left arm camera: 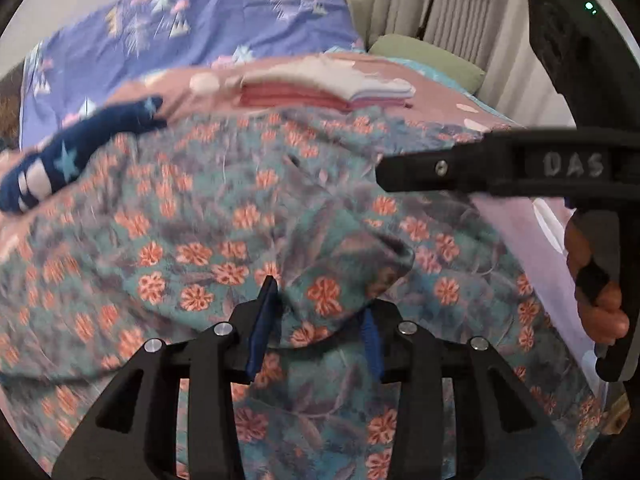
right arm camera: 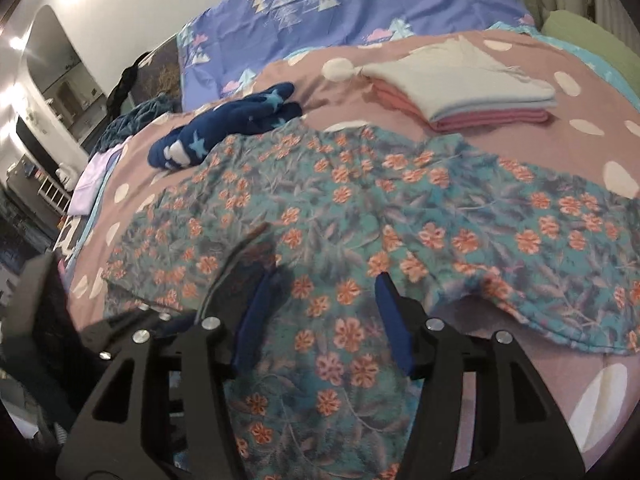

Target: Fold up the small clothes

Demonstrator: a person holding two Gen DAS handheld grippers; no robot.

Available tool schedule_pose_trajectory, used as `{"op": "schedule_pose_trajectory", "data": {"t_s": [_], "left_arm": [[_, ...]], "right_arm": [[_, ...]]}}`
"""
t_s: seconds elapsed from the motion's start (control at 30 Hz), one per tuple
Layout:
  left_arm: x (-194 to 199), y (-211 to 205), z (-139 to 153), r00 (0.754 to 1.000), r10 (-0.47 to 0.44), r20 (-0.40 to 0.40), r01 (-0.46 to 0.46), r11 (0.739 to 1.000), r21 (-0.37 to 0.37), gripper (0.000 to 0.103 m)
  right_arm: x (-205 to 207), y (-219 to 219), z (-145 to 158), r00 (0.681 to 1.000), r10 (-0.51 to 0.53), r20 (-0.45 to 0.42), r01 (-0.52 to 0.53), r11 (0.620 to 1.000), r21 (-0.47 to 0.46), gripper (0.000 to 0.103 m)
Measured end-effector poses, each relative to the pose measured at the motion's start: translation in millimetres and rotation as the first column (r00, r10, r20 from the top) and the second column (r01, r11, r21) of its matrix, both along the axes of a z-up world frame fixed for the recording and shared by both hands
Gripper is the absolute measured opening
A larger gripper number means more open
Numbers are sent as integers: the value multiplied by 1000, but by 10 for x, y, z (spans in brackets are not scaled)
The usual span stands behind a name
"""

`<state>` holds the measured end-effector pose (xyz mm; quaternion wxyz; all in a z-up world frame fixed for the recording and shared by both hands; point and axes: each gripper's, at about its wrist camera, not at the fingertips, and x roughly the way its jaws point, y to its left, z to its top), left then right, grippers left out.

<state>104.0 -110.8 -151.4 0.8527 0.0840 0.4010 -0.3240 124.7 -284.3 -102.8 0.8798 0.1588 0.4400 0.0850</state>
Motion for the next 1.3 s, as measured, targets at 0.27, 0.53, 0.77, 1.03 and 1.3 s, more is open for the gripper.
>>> {"op": "schedule_pose_trajectory", "data": {"t_s": [0.27, 0.53, 0.77, 1.03, 1.3], "left_arm": [[56, 79, 47, 1000, 16, -14, -16, 998, -63, 40], [-72, -87, 110, 999, -35, 36, 37, 997, -71, 40], [-206, -55, 117, 999, -38, 18, 40, 995, -97, 40], [-235, -148, 274, 990, -61, 125, 68, 996, -55, 9], [326, -154, 755, 990, 33, 138, -5, 979, -202, 30]], "right_arm": [[200, 38, 15, 994, 107, -33, -97, 968, 230, 55], [358, 184, 53, 979, 169, -118, -135, 958, 251, 62], [444, 69, -226, 966, 146, -214, -67, 939, 336, 57], [742, 339, -53, 971, 187, -148, -145, 955, 260, 4], [969, 251, 787, 983, 129, 129, -135, 990, 39, 4]]}}
